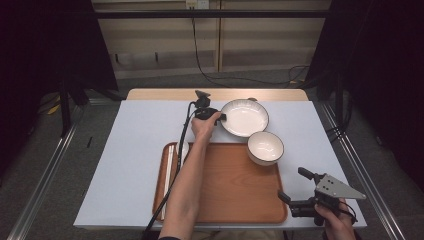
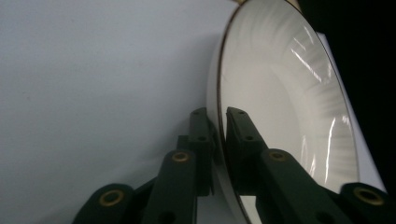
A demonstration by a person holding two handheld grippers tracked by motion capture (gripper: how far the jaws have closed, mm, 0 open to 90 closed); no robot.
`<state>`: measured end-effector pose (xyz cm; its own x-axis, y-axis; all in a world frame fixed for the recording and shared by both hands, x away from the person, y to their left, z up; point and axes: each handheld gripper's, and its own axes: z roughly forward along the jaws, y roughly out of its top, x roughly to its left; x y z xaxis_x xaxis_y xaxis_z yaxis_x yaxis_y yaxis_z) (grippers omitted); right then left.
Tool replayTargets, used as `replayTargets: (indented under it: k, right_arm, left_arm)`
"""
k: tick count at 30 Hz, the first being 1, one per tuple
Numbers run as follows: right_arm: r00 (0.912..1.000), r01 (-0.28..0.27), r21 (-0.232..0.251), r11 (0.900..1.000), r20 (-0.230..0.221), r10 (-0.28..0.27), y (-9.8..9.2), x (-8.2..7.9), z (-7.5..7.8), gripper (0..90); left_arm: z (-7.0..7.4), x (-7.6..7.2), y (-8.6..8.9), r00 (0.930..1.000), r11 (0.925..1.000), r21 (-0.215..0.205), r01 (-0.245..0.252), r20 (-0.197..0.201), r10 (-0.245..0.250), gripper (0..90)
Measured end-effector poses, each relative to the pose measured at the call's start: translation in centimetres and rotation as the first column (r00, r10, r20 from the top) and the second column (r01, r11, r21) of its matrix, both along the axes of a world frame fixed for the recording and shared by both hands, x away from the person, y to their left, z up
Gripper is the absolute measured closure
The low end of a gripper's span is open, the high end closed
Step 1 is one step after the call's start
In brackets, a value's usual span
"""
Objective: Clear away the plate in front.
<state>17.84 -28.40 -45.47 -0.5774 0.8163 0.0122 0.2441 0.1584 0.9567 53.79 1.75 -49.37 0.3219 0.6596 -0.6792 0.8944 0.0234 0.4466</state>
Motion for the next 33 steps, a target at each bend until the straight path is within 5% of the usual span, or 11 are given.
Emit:
replayTargets:
  k: [2, 4, 12, 19, 22, 33]
  right_arm:
    - [0.9999, 0.009, 0.003, 1.000, 0.009, -0.009, -0.1, -0.2, 0.1, 0.0]
    - [1.0000, 0.001, 0.000, 1.000, 0.000, -0.001, -0.2, -0.2, 0.0, 0.0]
    - [0.9999, 0.014, 0.000, 1.000, 0.005, -0.014, -0.3, -0.3, 0.0, 0.0]
    - [1.0000, 0.009, 0.002, 1.000, 0.000, -0.009, -0.2, -0.2, 0.0, 0.0]
    - [0.9999, 0.015, 0.003, 1.000, -0.002, -0.015, -0.2, -0.2, 0.0, 0.0]
    - [0.9999, 0.011, 0.002, 1.000, -0.004, -0.011, -0.2, -0.2, 0.0, 0.0]
  left_arm:
    - [0.0, -0.1, -0.1, 0.9998, 0.9994, -0.031, -0.016, 0.009, 0.016, 84.7]
    - [0.4, -0.1, -0.3, 0.9996, 0.9997, 0.006, -0.022, 0.019, 0.022, 84.7]
    - [1.6, -0.2, 1.4, 0.9937, 0.9991, 0.022, -0.035, 0.107, 0.033, 84.9]
    - [2.1, -0.2, 3.3, 0.9881, 0.9961, 0.015, -0.087, 0.129, 0.085, 84.3]
    - [2.3, -0.4, 3.7, 0.9882, 0.9963, -0.002, -0.086, 0.128, 0.085, 84.2]
    - [4.9, -0.9, 5.2, 0.9732, 0.9970, 0.011, -0.077, 0.218, 0.072, 84.2]
